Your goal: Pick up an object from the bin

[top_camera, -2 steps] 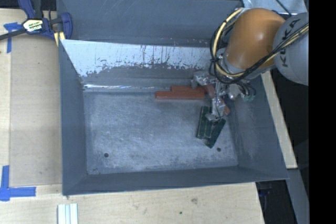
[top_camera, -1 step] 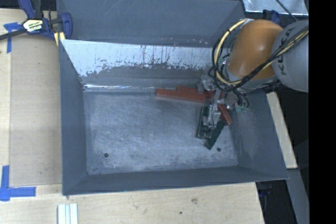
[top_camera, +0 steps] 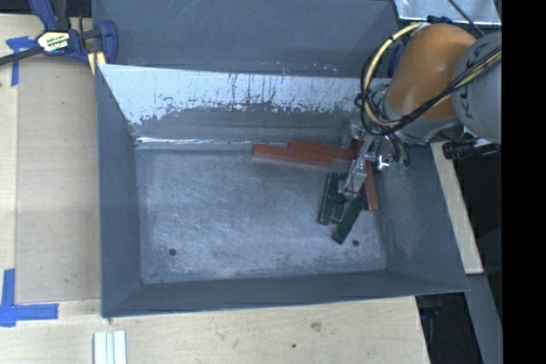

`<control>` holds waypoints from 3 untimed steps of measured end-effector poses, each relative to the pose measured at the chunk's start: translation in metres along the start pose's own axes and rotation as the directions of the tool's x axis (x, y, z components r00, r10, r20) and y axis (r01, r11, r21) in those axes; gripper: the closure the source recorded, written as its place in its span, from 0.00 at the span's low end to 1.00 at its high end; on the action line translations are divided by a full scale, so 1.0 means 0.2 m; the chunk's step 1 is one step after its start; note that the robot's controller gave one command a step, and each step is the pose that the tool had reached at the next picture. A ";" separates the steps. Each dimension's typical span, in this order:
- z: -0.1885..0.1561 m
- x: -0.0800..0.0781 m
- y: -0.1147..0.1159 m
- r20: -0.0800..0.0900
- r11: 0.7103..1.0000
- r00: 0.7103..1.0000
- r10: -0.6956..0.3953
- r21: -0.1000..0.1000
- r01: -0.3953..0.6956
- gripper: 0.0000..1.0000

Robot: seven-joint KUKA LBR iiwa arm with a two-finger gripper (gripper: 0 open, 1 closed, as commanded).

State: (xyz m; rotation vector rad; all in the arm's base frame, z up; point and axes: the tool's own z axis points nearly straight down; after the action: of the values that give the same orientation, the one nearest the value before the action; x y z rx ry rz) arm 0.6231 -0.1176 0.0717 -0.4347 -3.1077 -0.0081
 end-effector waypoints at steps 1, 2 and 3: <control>-0.01 0.10 0.26 0.012 0.902 0.902 -0.432 0.009 0.432 0.00; -0.02 0.06 0.25 0.009 0.932 0.932 -0.363 0.007 0.363 0.00; 0.00 0.06 0.26 0.001 0.999 0.999 -0.042 0.005 0.042 0.00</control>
Offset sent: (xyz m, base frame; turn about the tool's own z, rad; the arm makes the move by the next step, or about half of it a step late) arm -0.0081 0.0575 -0.0017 -0.4495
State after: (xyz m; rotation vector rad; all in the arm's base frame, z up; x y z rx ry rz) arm 0.6253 -0.0639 0.0724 -0.3697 -3.1162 -0.0003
